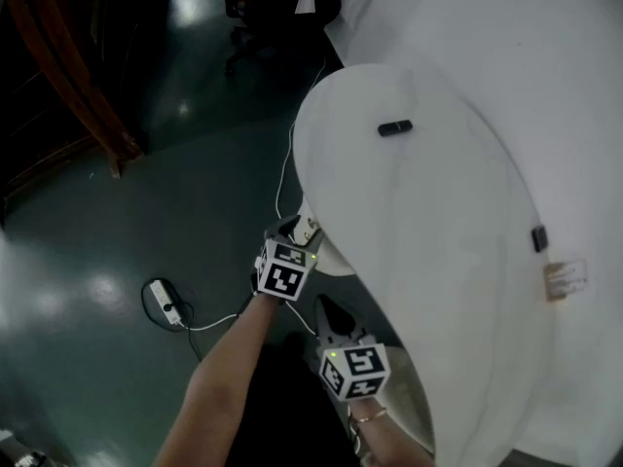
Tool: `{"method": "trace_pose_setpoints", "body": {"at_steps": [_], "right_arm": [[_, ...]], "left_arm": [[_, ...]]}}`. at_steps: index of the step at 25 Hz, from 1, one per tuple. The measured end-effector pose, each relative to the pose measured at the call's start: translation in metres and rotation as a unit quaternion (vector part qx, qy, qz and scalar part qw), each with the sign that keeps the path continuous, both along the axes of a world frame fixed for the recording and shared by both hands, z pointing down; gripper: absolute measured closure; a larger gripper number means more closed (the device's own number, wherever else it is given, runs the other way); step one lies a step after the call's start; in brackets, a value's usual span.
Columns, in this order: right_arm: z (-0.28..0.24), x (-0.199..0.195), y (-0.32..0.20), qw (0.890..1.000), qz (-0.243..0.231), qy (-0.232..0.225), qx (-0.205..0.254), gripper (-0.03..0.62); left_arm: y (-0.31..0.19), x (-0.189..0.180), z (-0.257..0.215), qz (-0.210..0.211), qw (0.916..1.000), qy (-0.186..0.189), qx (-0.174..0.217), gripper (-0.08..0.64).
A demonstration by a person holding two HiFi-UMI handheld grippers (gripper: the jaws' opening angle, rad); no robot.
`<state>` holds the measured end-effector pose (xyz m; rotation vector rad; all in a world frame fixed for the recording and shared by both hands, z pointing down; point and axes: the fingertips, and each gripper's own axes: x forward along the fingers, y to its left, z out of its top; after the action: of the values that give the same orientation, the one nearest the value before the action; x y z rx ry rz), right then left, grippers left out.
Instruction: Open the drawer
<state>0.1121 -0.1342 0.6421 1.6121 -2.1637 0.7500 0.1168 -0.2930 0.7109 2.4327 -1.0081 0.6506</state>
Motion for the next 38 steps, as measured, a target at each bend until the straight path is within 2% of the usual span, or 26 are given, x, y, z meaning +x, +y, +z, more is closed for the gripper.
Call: {"method": "trace_pose_setpoints", "body": {"at_steps": [3,7,11,14,16,20,29,38], "right_arm": [[0.005,0.002,-0.006,1.000,-0.006,0.011,0.002,0.589],[0.013,0.003,-0.006,1.000,-0.009,0.018,-0.005,0.589],[0.016,0.002,-0.002,1.000,-0.010,0.017,-0.011,0.589],[0.017,0.002,0.001,1.000,-0.009,0.015,-0.015,0.589],[0.017,0.003,0.003,1.000,-0.008,0.015,-0.017,0.589],[0.017,0.003,0.005,1.000,-0.012,0.015,-0.018,0.589],[0.011,-0.007,0.005,0.999,-0.025,0.019,-0.015,0.589],[0.004,-0.022,0.018,1.000,-0.018,0.008,-0.022,0.589]], "left_arm": [[-0.007,0.003,0.002,-0.001,0.9998,0.019,0.004,0.351],[-0.007,0.007,0.002,0.019,0.9991,0.036,0.010,0.357],[-0.005,0.014,0.000,0.052,0.9979,0.037,0.016,0.408],[-0.006,0.015,0.003,0.054,0.9977,0.039,0.012,0.413],[-0.007,0.012,0.006,0.052,0.9980,0.034,0.007,0.459],[-0.007,0.013,0.007,0.058,0.9978,0.032,0.007,0.463],[0.000,-0.007,0.008,0.039,0.9988,0.029,-0.003,0.469],[0.015,-0.049,0.011,0.007,0.9999,0.000,-0.013,0.474]]}}
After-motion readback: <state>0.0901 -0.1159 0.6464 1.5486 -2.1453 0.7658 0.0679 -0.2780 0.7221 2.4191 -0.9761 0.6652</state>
